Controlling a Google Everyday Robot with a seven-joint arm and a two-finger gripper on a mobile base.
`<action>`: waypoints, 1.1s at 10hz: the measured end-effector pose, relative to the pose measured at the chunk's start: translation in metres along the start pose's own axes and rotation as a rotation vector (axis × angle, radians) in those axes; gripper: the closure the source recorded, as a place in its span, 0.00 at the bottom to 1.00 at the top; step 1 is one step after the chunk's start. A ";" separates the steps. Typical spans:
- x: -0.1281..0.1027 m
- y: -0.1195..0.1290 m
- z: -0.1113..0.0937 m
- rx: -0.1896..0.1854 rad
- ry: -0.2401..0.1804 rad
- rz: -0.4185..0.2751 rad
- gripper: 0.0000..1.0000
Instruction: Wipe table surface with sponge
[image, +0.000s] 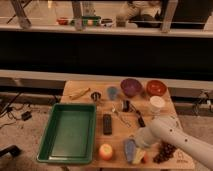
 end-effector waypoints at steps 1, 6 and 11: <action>-0.003 -0.004 0.002 -0.001 0.002 -0.008 0.73; -0.011 -0.023 0.009 -0.005 0.005 -0.032 0.73; -0.023 -0.019 0.010 -0.010 -0.011 -0.049 0.73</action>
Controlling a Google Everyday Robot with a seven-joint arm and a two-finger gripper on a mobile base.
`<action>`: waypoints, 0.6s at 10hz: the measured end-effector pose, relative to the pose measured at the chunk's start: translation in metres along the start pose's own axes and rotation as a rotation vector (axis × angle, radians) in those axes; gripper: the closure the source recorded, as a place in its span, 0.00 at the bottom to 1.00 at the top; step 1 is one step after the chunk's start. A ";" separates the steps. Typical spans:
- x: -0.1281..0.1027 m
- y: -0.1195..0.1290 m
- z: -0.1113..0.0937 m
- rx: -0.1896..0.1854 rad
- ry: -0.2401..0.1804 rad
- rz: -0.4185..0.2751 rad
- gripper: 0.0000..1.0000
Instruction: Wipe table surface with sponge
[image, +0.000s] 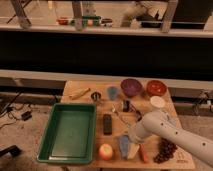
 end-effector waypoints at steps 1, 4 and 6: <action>-0.002 0.004 -0.002 -0.001 -0.003 -0.001 0.73; -0.006 0.019 -0.007 -0.006 -0.018 0.008 0.73; -0.008 0.032 -0.010 -0.015 -0.028 0.014 0.73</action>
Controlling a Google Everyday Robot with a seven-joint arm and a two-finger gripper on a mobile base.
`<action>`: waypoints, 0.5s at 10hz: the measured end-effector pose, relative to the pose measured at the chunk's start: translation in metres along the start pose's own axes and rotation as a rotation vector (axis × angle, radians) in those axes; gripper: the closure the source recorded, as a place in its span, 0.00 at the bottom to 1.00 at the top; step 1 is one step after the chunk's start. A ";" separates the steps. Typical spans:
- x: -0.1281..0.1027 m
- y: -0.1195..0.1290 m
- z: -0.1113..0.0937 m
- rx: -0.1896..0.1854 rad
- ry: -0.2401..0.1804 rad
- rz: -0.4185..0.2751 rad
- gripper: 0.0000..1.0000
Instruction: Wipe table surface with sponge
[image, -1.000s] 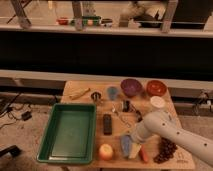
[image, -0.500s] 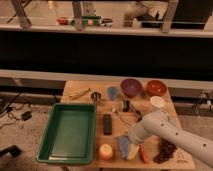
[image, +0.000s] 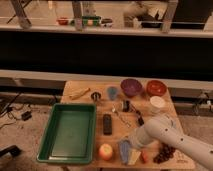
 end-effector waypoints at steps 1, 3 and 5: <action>0.001 0.004 -0.001 -0.002 -0.002 0.008 0.73; 0.013 0.005 -0.003 -0.001 0.006 0.033 0.73; 0.027 0.003 -0.007 0.003 0.019 0.060 0.73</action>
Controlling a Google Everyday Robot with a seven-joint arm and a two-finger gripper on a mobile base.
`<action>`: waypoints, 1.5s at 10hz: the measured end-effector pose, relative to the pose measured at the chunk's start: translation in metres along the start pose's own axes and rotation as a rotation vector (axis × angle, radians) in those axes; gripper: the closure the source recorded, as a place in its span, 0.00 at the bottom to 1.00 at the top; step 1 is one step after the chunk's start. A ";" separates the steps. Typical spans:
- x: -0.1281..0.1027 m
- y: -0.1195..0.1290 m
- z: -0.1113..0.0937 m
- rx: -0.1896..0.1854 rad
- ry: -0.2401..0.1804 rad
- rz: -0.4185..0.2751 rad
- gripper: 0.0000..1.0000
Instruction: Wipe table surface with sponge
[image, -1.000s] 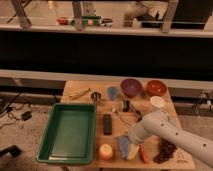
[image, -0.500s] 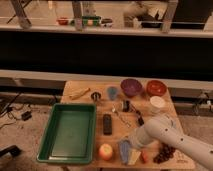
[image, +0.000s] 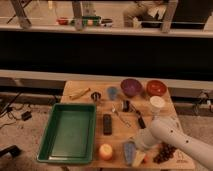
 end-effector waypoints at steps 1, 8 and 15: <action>0.004 -0.004 -0.002 0.007 0.006 0.007 0.73; -0.007 -0.036 0.004 0.021 0.018 -0.029 0.73; -0.024 -0.030 0.008 0.011 -0.003 -0.059 0.73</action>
